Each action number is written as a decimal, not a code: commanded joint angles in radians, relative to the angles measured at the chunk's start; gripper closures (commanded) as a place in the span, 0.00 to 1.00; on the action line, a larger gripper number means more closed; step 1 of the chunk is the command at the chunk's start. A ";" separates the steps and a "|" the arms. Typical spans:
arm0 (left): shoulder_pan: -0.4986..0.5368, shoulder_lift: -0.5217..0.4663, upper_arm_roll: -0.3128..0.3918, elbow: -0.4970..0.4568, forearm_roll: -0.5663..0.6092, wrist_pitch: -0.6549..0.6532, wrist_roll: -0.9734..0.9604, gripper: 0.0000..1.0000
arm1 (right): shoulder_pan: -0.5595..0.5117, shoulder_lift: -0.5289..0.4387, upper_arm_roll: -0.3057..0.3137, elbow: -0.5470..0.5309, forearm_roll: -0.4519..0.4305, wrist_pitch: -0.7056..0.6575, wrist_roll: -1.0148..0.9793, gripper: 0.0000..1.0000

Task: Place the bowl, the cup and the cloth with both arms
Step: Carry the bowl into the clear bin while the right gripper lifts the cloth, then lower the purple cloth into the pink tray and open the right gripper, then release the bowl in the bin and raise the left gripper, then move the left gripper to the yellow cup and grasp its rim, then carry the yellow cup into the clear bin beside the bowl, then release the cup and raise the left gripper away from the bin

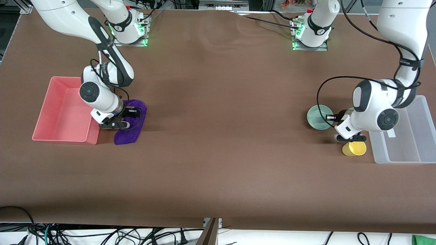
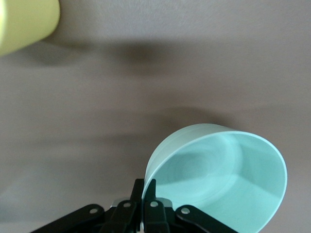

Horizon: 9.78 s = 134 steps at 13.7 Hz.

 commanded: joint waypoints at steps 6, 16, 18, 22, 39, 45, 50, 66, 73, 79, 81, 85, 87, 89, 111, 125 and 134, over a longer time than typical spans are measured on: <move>0.051 -0.023 0.025 0.356 0.018 -0.321 0.281 1.00 | 0.000 -0.072 0.002 0.062 -0.001 -0.168 -0.008 1.00; 0.298 0.080 0.035 0.380 0.084 -0.157 0.703 1.00 | -0.032 -0.132 -0.125 0.577 -0.073 -1.012 -0.345 1.00; 0.337 0.107 0.035 0.386 0.080 -0.137 0.728 1.00 | -0.040 -0.130 -0.199 0.567 -0.075 -1.003 -0.458 1.00; 0.358 0.124 0.033 0.390 0.069 -0.135 0.734 1.00 | -0.049 -0.120 -0.297 0.469 -0.075 -0.898 -0.575 1.00; 0.490 0.310 0.030 0.551 0.012 -0.049 0.906 1.00 | -0.066 -0.135 -0.328 0.276 -0.055 -0.581 -0.578 0.01; 0.494 0.315 0.030 0.551 0.000 -0.037 0.901 0.00 | -0.064 -0.190 -0.129 0.637 -0.053 -1.018 -0.568 0.01; 0.485 0.244 0.006 0.555 0.000 -0.046 0.897 0.00 | -0.064 -0.273 -0.043 0.747 -0.066 -1.051 -0.569 0.01; 0.250 0.209 -0.071 0.546 0.049 -0.058 0.775 0.00 | -0.076 -0.296 -0.053 0.780 0.025 -1.051 -0.319 0.01; 0.236 0.253 -0.071 0.546 0.053 0.018 0.800 0.00 | -0.072 -0.288 -0.050 0.781 0.028 -1.048 -0.313 0.01; 0.212 0.327 -0.074 0.526 0.066 0.149 0.791 0.11 | -0.072 -0.288 -0.050 0.781 0.028 -1.046 -0.304 0.01; 0.216 0.347 -0.074 0.502 0.066 0.152 0.801 0.27 | -0.070 -0.290 -0.049 0.781 0.025 -1.051 -0.305 0.01; 0.220 0.379 -0.074 0.502 0.066 0.153 0.803 1.00 | -0.066 -0.290 -0.046 0.781 0.023 -1.052 -0.302 0.01; 0.218 0.376 -0.076 0.505 0.066 0.152 0.805 1.00 | -0.069 -0.287 -0.046 0.781 0.022 -1.045 -0.308 0.01; 0.215 0.371 -0.076 0.508 0.066 0.149 0.805 1.00 | -0.070 -0.281 -0.047 0.781 0.022 -1.046 -0.311 0.01; 0.444 0.247 -0.070 0.696 0.093 -0.138 1.051 1.00 | -0.069 -0.273 -0.047 0.789 0.003 -1.039 -0.308 0.01; 0.554 0.335 -0.070 0.605 0.008 0.002 1.087 1.00 | -0.070 -0.270 -0.047 0.789 0.003 -1.039 -0.313 0.01; 0.539 0.188 -0.149 0.577 -0.008 -0.142 1.044 0.00 | -0.070 -0.268 -0.049 0.789 0.003 -1.039 -0.314 0.01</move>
